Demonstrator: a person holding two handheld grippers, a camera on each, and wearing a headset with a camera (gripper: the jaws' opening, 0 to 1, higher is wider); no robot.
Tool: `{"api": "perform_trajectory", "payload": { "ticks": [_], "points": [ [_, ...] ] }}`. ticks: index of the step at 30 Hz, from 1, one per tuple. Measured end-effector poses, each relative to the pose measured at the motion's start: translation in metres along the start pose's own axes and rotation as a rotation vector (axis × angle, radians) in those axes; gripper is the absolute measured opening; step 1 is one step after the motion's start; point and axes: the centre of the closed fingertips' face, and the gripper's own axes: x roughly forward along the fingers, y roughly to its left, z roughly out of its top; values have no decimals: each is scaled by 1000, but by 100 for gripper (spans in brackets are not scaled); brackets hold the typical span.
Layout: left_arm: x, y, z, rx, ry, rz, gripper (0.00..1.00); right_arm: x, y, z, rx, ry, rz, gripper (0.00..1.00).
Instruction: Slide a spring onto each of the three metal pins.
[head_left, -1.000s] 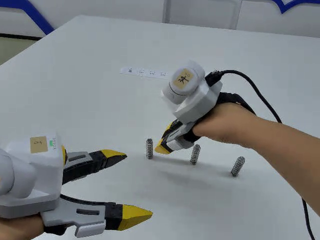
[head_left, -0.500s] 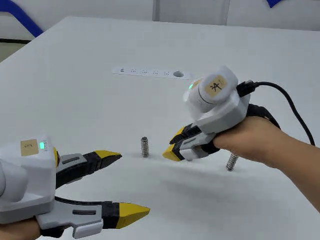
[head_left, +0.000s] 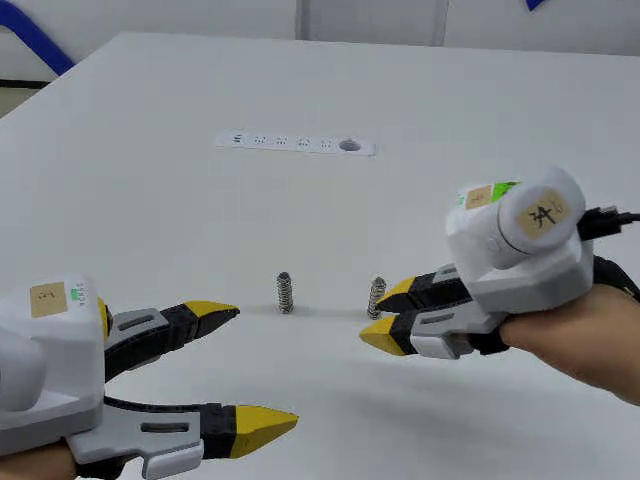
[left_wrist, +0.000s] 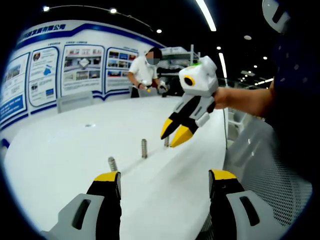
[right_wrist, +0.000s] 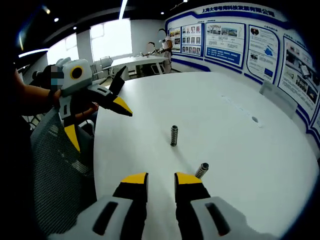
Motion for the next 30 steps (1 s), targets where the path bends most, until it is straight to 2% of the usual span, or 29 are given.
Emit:
{"api": "perform_trajectory", "payload": {
  "ticks": [10,14,23,30],
  "points": [
    [0,0,1,-3,-6,1,73,-29,-8,-27,74,-46,-58,24],
    [0,-1,1,-5,-6,1,73,-42,-14,-34,116,-80,-90,25],
    [1,-3,1,0,-1,-10,73,-65,-25,-54,147,-116,-149,27],
    [1,-3,1,-1,-3,-13,73,-83,-32,-63,170,-139,-194,29]
  ]
}}
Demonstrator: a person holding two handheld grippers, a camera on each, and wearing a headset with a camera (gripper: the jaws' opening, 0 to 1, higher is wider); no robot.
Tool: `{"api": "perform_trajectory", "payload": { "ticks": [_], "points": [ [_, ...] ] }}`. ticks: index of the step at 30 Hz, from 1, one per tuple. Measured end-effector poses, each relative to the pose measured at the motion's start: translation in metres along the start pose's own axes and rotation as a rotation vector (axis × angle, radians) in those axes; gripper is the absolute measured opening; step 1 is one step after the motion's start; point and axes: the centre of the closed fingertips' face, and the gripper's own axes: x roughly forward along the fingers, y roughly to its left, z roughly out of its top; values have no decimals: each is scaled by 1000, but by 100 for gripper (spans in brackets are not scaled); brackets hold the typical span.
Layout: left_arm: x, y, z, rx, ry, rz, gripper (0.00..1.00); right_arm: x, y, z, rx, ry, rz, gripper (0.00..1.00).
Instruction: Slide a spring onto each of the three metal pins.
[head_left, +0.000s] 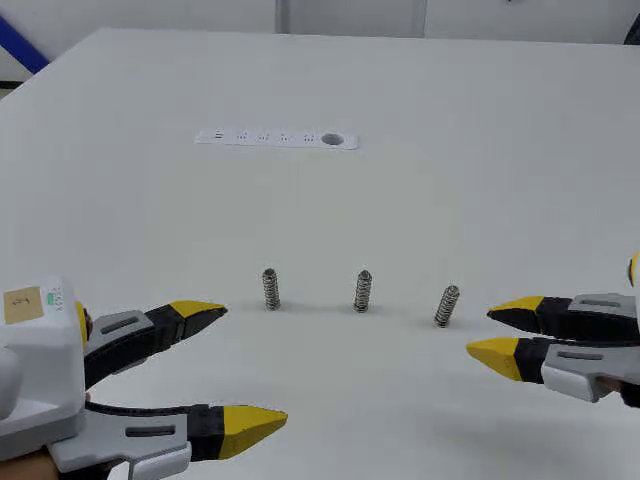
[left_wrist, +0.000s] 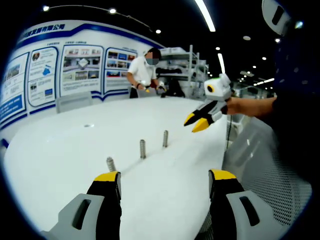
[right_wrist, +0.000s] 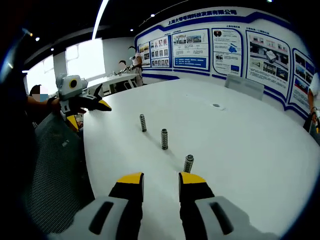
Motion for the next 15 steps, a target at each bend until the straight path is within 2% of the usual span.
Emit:
{"api": "perform_trajectory", "payload": {
  "ticks": [7,15],
  "points": [
    [0,-2,0,-2,0,-9,73,-12,1,-3,-15,-42,-4,31],
    [0,-3,0,-10,-5,-17,72,-13,2,-11,-3,-48,-13,35]
  ]
}}
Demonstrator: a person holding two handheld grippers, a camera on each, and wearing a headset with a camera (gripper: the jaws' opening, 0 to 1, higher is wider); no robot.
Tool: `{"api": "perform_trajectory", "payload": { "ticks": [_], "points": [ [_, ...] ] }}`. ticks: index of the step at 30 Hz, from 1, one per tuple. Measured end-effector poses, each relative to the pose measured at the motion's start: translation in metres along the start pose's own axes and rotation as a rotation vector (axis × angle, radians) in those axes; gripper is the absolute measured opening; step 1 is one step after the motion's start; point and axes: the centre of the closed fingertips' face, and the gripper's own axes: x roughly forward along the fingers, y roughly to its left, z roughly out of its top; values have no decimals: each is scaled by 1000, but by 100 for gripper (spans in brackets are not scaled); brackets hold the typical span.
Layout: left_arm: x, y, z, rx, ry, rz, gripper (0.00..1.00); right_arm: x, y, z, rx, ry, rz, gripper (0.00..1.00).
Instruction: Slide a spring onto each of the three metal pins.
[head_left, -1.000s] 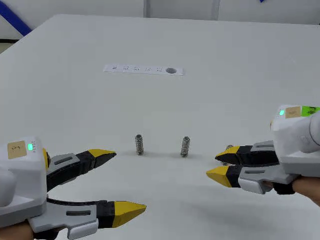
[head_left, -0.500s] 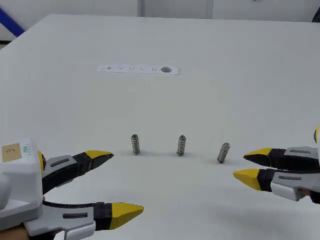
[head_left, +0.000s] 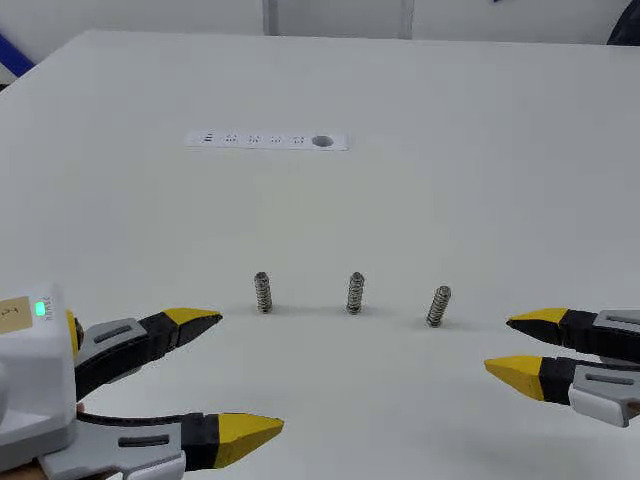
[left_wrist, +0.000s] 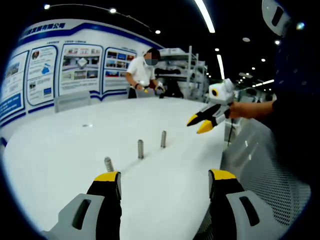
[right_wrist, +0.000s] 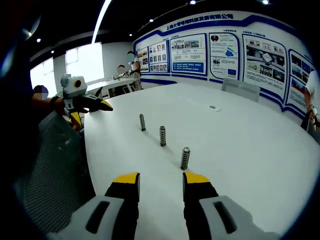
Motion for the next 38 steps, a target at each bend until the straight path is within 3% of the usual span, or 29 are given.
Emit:
{"api": "perform_trajectory", "payload": {
  "ticks": [25,38],
  "points": [
    [-1,4,1,-12,-8,17,73,-7,-11,1,-20,-33,-36,46],
    [-5,16,-1,-35,-10,74,73,-4,-12,1,-26,-30,-30,49]
  ]
}}
